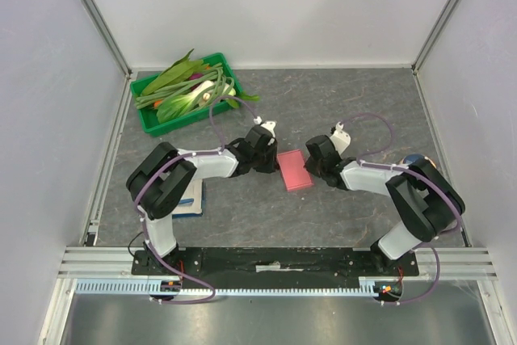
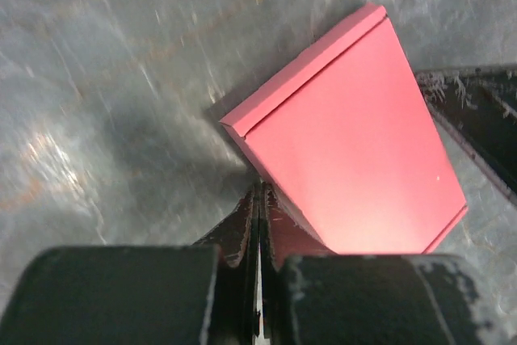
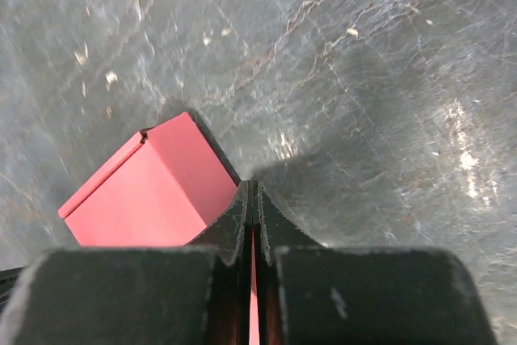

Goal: Fold the paper box

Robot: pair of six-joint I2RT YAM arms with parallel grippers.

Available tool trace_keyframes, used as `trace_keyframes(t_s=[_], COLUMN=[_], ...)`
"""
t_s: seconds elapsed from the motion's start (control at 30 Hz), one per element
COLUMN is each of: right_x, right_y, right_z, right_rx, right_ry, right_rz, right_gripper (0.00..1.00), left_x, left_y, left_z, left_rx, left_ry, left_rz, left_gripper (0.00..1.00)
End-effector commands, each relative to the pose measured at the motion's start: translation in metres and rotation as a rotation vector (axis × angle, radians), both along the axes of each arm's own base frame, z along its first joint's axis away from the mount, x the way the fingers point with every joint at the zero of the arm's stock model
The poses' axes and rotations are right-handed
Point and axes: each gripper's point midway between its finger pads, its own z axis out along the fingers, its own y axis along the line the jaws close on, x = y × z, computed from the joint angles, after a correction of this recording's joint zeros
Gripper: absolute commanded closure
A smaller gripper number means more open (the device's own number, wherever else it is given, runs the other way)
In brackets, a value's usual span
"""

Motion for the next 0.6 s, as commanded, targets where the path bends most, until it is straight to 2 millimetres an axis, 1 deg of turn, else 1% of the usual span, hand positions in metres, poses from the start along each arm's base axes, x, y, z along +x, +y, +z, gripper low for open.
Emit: trace_keyframes(t_s=[0.0, 0.03, 0.07, 0.1, 0.13, 0.2, 0.27, 0.3, 0.33, 0.37, 0.4, 0.43, 0.47, 0.5, 0.53, 0.57], right_x=[-0.032, -0.032, -0.04, -0.043, -0.049, -0.053, -0.062, -0.066, -0.071, -0.072, -0.076, -0.07, -0.068, -0.068, -0.064, -0.065], right_y=[-0.013, -0.025, -0.036, -0.04, -0.049, -0.052, -0.057, -0.056, -0.048, -0.044, -0.042, -0.037, -0.037, -0.035, -0.03, -0.027], right_z=[-0.01, -0.004, -0.006, -0.005, -0.001, 0.004, 0.007, 0.007, 0.005, 0.005, -0.001, 0.0, 0.0, -0.005, -0.004, -0.005], right_rx=[-0.111, -0.136, -0.19, -0.208, -0.223, -0.25, -0.261, -0.269, -0.24, -0.227, -0.228, -0.217, -0.22, -0.223, -0.216, -0.208], right_ry=[0.15, 0.147, 0.171, 0.172, 0.183, 0.166, 0.167, 0.173, 0.189, 0.19, 0.196, 0.161, 0.151, 0.162, 0.145, 0.145], right_rz=[0.194, 0.188, 0.216, 0.229, 0.227, 0.274, 0.301, 0.338, 0.384, 0.412, 0.446, 0.46, 0.463, 0.479, 0.496, 0.511], right_gripper=[1.0, 1.0, 1.0, 1.0, 1.0, 0.99, 0.98, 0.98, 0.98, 0.99, 0.99, 1.0, 1.0, 1.0, 1.0, 1.0], left_x=[-0.059, -0.058, -0.063, -0.065, -0.066, -0.073, -0.081, -0.086, -0.089, -0.095, -0.098, -0.099, -0.098, -0.097, -0.096, -0.094], left_y=[0.019, 0.019, 0.024, 0.025, 0.026, 0.032, 0.038, 0.036, 0.036, 0.034, 0.03, 0.025, 0.019, 0.017, 0.016, 0.013], left_z=[-0.027, -0.017, -0.021, -0.019, -0.016, -0.021, -0.022, -0.023, -0.024, -0.028, -0.031, -0.033, -0.04, -0.043, -0.045, -0.045], left_rx=[0.063, 0.043, 0.049, 0.044, 0.043, 0.053, 0.055, 0.055, 0.056, 0.057, 0.056, 0.054, 0.073, 0.089, 0.103, 0.115], left_ry=[0.147, 0.12, 0.125, 0.119, 0.116, 0.132, 0.149, 0.147, 0.15, 0.169, 0.18, 0.189, 0.208, 0.212, 0.219, 0.226], left_rz=[0.007, 0.007, 0.002, -0.002, -0.005, -0.008, 0.002, -0.008, -0.011, -0.021, -0.037, -0.049, -0.06, -0.065, -0.067, -0.072], left_gripper=[0.97, 0.94, 0.91, 0.85, 0.84, 0.82, 0.82, 0.82, 0.82, 0.84, 0.86, 0.87, 0.92, 0.93, 0.95, 0.97])
